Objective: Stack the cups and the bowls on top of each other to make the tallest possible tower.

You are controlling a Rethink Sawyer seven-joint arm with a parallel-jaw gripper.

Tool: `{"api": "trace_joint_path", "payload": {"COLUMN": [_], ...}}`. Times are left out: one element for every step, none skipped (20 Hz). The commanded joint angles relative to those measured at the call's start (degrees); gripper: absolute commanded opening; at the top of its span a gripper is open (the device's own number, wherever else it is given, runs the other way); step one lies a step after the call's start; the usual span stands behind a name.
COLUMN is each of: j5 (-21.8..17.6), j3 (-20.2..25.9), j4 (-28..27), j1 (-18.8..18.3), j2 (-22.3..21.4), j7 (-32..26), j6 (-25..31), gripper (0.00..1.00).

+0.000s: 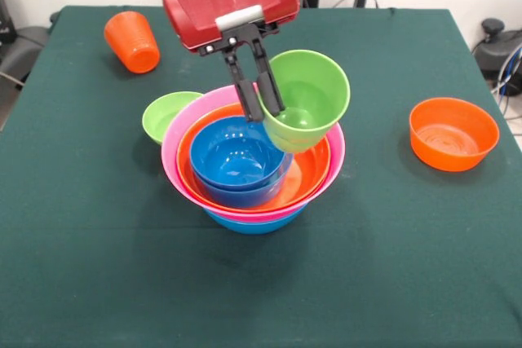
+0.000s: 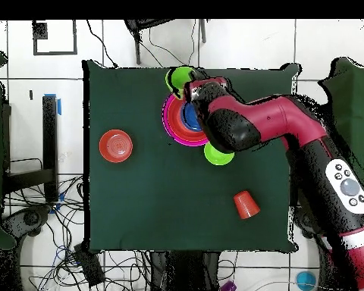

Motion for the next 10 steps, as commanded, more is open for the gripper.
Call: {"api": "trace_joint_path", "payload": {"j5": [-0.50,-0.56,-0.62,-0.67,-0.73,-0.78,-0.83,-0.82,-1.28,-1.46], "j3": [-4.12,-4.09,-4.06,-4.06,-3.92,-3.79,-3.30,-2.96,-2.27,-1.91], "j4": [-4.50,-4.49,-4.48,-4.48,-4.47,-4.46,-4.22,-4.33,-4.39,-4.35], "j1": [3.17,3.19,3.21,3.22,3.06,2.89,2.36,1.98,1.24,0.85], "j2": [-0.73,-0.82,-0.91,-0.88,-0.74,-0.60,-0.54,-0.28,0.03,0.15], "j7": [-17.04,-17.13,-17.23,-17.34,-17.71,-18.07,-18.93,-19.43,-20.83,-21.43], "j6": [8.22,8.15,8.08,8.01,7.86,7.70,7.35,7.04,6.15,5.70], "gripper": [0.00,0.00,0.00,0.00,0.00,0.00,0.00,0.00,0.00,0.00]}}
